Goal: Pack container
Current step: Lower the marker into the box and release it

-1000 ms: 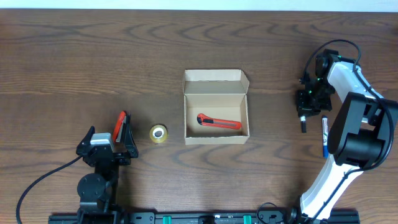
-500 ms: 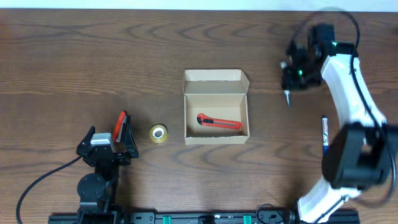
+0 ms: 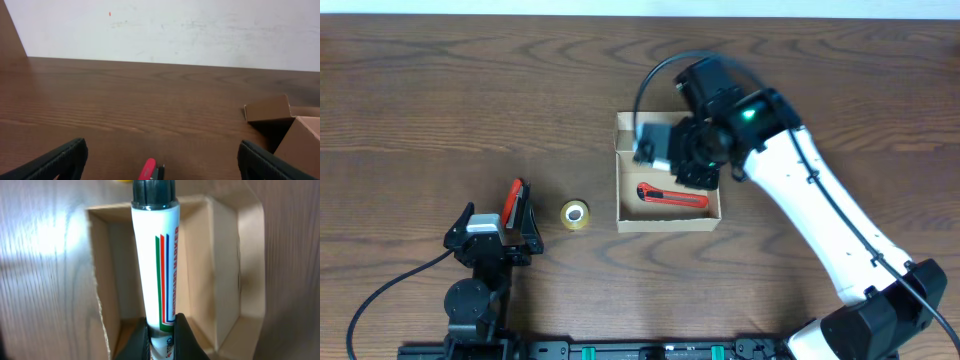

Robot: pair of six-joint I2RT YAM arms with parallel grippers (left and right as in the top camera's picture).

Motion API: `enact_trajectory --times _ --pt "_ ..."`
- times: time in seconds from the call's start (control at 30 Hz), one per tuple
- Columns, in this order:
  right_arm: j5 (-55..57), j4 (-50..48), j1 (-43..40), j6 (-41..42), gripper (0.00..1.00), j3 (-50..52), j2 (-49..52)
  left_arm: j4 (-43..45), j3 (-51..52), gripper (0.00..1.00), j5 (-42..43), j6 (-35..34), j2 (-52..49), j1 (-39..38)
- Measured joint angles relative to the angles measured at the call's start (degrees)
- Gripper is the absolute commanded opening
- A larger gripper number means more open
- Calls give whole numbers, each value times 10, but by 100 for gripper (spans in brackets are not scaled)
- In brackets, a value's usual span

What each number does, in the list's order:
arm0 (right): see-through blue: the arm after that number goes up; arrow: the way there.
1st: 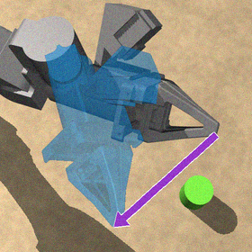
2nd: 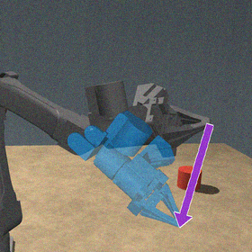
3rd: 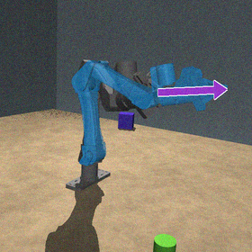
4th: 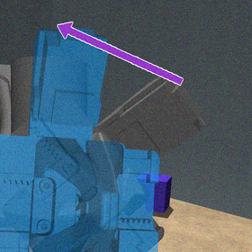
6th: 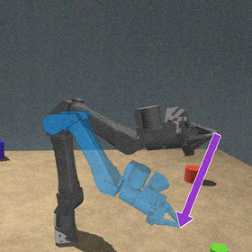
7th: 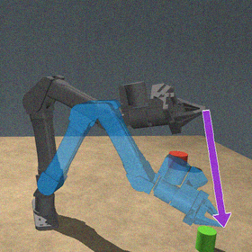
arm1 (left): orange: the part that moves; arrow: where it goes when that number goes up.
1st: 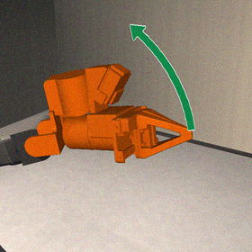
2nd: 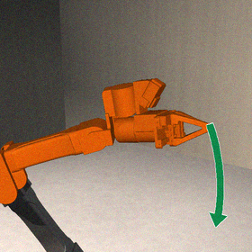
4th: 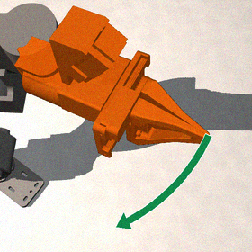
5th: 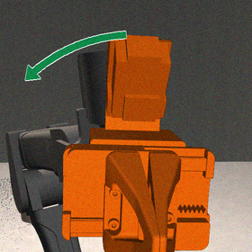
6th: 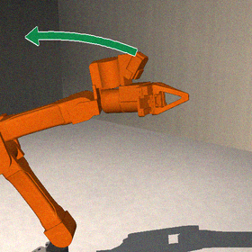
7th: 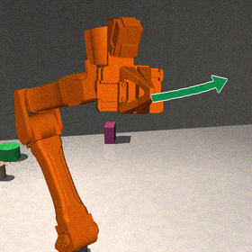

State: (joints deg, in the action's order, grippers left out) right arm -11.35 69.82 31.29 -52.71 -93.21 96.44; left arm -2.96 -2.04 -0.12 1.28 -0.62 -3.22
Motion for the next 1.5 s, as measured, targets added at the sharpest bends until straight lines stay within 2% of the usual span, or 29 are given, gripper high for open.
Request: enact_trajectory --times 0.23,0.4,0.83,0.97,1.1,1.27,1.5 --pt "9 4 11 -88 1 0 21 0 0 95 0 0 0 0" --pt "13 28 -13 -120 1 0 94 0 0 95 2 0 0 0" --pt "20 26 -35 -137 1 2 236 0 0 95 2 0 0 0" --pt "20 17 -35 -136 20 2 241 0 0 95 2 0 0 0" --pt "20 15 -35 -136 30 2 241 0 0 95 2 0 0 0" --pt "14 15 -35 -137 26 2 241 0 0 95 2 0 0 0" --pt "8 17 -35 -105 31 -2 240 0 0 95 2 0 0 0"
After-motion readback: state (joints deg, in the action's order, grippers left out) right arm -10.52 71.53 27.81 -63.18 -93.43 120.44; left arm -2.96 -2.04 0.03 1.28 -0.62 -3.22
